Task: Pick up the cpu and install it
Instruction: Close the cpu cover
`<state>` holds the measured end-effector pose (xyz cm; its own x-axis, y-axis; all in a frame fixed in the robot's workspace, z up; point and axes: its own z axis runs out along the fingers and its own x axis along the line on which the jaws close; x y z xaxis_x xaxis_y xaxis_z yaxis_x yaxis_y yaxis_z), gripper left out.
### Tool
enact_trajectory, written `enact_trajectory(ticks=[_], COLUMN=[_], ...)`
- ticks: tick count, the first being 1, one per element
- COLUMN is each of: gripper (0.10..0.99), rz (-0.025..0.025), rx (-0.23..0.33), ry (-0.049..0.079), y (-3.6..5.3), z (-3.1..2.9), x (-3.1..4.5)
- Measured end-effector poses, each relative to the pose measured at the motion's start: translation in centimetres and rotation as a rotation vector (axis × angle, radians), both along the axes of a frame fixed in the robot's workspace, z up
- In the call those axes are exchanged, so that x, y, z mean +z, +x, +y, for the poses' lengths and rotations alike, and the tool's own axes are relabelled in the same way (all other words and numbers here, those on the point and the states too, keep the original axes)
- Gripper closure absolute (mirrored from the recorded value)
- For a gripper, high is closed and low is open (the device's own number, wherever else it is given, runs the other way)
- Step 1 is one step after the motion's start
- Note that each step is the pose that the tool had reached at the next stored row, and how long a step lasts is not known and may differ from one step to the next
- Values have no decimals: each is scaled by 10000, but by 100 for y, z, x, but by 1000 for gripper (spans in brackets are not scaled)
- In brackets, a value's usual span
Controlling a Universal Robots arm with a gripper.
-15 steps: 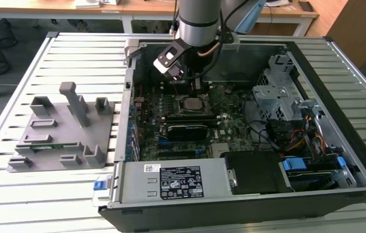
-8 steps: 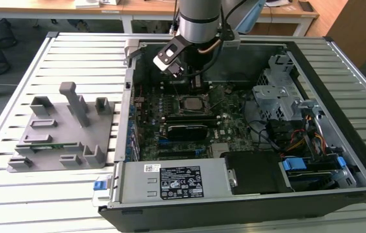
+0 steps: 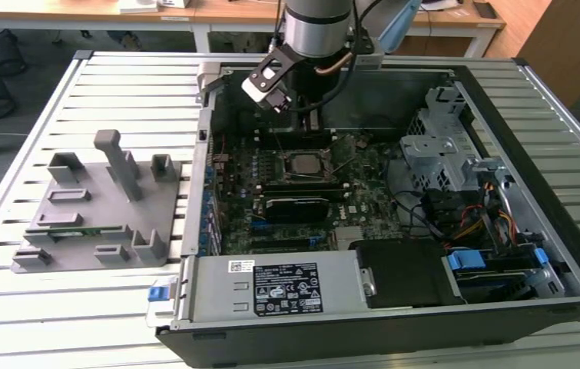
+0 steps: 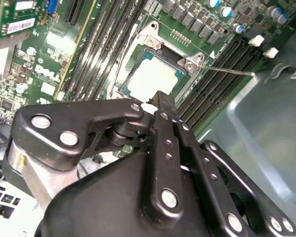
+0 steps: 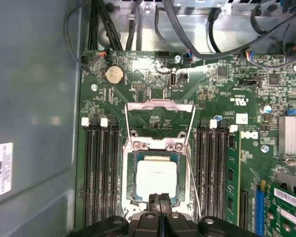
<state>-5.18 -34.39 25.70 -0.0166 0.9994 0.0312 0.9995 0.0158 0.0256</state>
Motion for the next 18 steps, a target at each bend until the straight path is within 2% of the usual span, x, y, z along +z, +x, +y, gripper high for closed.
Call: enact_trajectory(ticks=[9,11,15,18], gripper=[980,980,980,980], rz=[4,5,6,5], rx=[1,2,1,1], ry=[3,5,2,4], y=[0,1,0,14], z=[0,-5,-73,-93], x=[232,244,245,244])
